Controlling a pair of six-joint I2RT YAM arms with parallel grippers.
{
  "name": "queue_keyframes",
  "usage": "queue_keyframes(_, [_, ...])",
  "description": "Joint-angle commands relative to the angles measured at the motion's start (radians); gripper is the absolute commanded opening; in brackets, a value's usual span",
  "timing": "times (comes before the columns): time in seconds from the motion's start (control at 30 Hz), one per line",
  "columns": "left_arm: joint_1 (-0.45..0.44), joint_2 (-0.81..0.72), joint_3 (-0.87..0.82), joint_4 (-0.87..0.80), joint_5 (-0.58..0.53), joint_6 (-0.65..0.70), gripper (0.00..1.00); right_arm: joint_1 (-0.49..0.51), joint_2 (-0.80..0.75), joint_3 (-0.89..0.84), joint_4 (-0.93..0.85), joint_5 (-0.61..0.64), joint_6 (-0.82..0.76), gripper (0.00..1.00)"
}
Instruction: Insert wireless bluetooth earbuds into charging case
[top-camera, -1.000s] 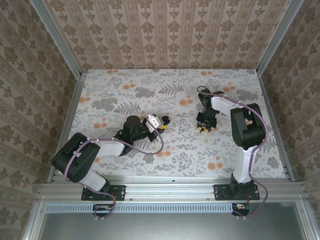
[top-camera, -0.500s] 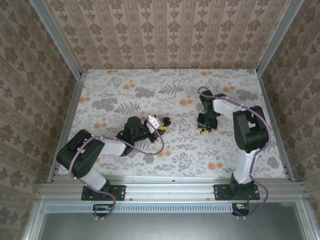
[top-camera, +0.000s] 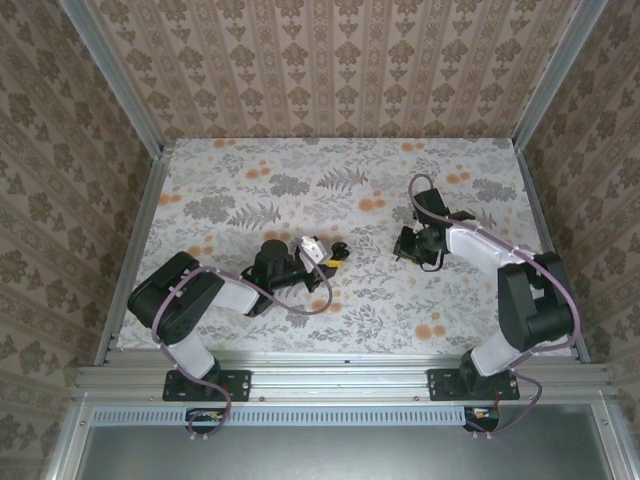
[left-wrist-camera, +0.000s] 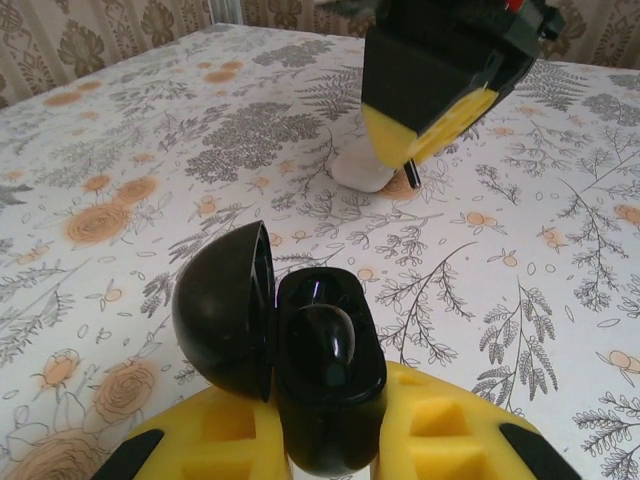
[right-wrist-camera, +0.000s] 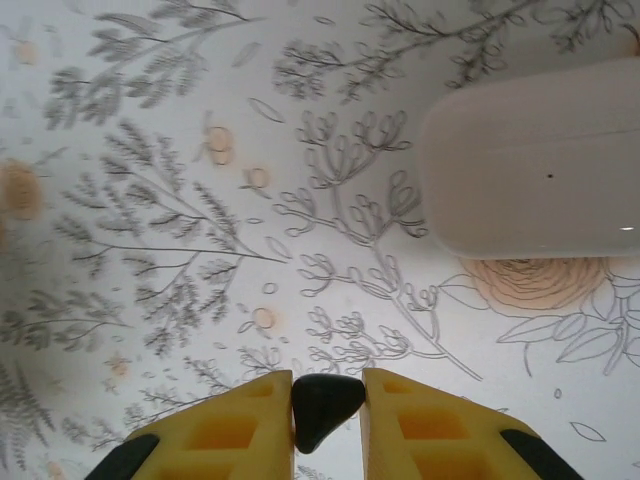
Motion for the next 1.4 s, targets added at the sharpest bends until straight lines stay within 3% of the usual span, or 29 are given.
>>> queue_keyframes(0.0, [-0.01, 0.034, 0.033, 0.042, 0.013, -0.024, 0.01, 0.009, -0.077, -0.064, 0.17, -0.031, -0.021, 0.22])
queue_keyframes(0.4, [-0.019, 0.08, 0.103, 0.038, 0.032, -0.026, 0.01, 0.056, -0.191, -0.236, 0.576, -0.1, -0.045, 0.22])
queue_keyframes(0.9, [-0.049, 0.122, 0.131, 0.109, 0.023, -0.071, 0.01, 0.117, -0.364, -0.339, 0.683, -0.086, -0.115, 0.22])
queue_keyframes(1.37, [-0.051, 0.115, 0.147, 0.121, 0.026, -0.088, 0.01, 0.172, -0.34, -0.338, 0.722, -0.075, -0.15, 0.23])
